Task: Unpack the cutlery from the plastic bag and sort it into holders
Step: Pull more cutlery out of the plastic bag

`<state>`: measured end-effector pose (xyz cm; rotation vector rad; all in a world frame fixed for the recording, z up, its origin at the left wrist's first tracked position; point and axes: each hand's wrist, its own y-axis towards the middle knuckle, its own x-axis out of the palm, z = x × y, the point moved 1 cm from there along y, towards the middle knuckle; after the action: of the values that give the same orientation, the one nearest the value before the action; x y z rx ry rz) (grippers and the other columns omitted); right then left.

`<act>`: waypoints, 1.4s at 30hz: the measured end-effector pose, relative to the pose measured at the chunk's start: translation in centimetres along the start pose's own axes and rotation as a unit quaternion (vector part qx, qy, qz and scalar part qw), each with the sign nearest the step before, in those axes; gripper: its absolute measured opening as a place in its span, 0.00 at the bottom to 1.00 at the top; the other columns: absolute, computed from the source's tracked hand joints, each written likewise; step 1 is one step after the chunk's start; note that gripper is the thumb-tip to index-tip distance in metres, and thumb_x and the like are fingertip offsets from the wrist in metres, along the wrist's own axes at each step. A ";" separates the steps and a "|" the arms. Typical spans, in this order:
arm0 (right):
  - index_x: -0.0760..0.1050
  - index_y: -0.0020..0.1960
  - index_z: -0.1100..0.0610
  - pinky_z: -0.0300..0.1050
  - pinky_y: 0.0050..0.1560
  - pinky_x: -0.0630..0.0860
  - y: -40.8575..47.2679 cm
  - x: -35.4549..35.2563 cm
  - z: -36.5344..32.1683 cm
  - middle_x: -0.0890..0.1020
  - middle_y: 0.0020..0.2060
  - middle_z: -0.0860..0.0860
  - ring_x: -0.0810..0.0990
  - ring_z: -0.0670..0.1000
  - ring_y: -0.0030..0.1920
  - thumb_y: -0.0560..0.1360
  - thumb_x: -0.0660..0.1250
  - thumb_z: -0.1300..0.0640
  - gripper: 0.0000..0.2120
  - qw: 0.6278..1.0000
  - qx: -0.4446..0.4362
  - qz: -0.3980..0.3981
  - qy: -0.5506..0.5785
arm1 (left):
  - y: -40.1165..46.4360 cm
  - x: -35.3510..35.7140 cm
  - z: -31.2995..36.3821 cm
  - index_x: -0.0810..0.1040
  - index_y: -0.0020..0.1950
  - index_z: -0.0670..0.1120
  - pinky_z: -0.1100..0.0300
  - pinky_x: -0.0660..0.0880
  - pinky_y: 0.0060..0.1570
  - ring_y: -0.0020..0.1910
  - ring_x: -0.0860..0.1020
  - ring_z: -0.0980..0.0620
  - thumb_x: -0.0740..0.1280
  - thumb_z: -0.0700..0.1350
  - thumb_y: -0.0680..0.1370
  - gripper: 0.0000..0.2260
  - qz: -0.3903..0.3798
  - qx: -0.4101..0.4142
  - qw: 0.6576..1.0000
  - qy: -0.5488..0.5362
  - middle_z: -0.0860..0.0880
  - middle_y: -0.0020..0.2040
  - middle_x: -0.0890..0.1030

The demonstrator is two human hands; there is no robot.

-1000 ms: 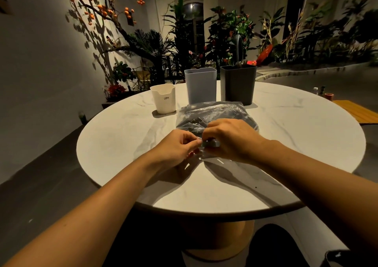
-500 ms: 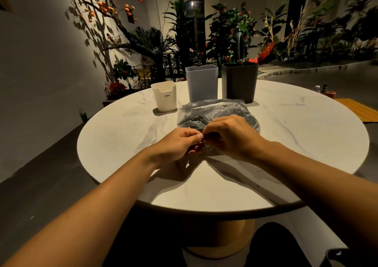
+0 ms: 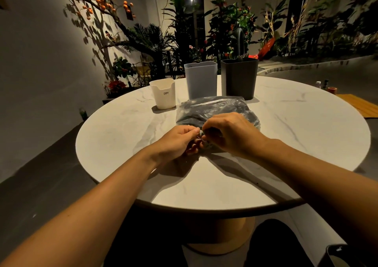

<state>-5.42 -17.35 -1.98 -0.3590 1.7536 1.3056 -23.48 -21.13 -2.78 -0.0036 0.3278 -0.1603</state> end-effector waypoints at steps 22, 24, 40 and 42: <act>0.81 0.48 0.58 0.27 0.36 0.75 -2.0 -6.3 1.6 0.81 0.39 0.49 0.78 0.42 0.36 0.74 0.73 0.57 0.05 0.976 0.145 0.151 0.065 | 0.5 1.3 2.6 0.81 0.51 0.48 0.63 0.74 0.42 0.42 0.78 0.54 0.71 0.43 0.79 0.02 0.118 0.094 0.953 0.262 0.53 0.45 0.81; 0.81 0.48 0.57 0.27 0.37 0.76 -2.2 -6.5 1.8 0.81 0.39 0.48 0.79 0.43 0.37 0.74 0.73 0.56 0.06 0.975 0.152 0.136 0.089 | 0.7 1.9 3.1 0.79 0.52 0.48 0.62 0.77 0.43 0.45 0.79 0.52 0.72 0.45 0.78 0.05 0.102 0.085 0.957 0.259 0.52 0.46 0.81; 0.80 0.59 0.54 0.45 0.46 0.76 -3.0 -6.3 3.0 0.77 0.48 0.48 0.75 0.49 0.49 0.80 0.63 0.47 0.15 0.977 0.203 0.006 0.059 | 1.1 2.3 5.8 0.81 0.55 0.44 0.62 0.81 0.43 0.46 0.85 0.50 0.68 0.36 0.79 0.07 0.131 0.108 0.985 -0.022 0.44 0.47 0.85; 0.80 0.59 0.55 0.46 0.45 0.76 -2.6 -6.8 2.7 0.77 0.47 0.50 0.75 0.49 0.46 0.82 0.57 0.47 0.17 0.979 0.198 0.005 0.042 | 1.1 2.2 6.4 0.81 0.53 0.44 0.62 0.81 0.43 0.46 0.84 0.49 0.65 0.36 0.81 0.07 0.134 0.106 0.984 -0.050 0.43 0.48 0.85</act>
<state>1.38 -17.82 1.64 -0.1797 2.0354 0.9262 -19.24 -20.58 2.53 0.2425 0.2070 0.0731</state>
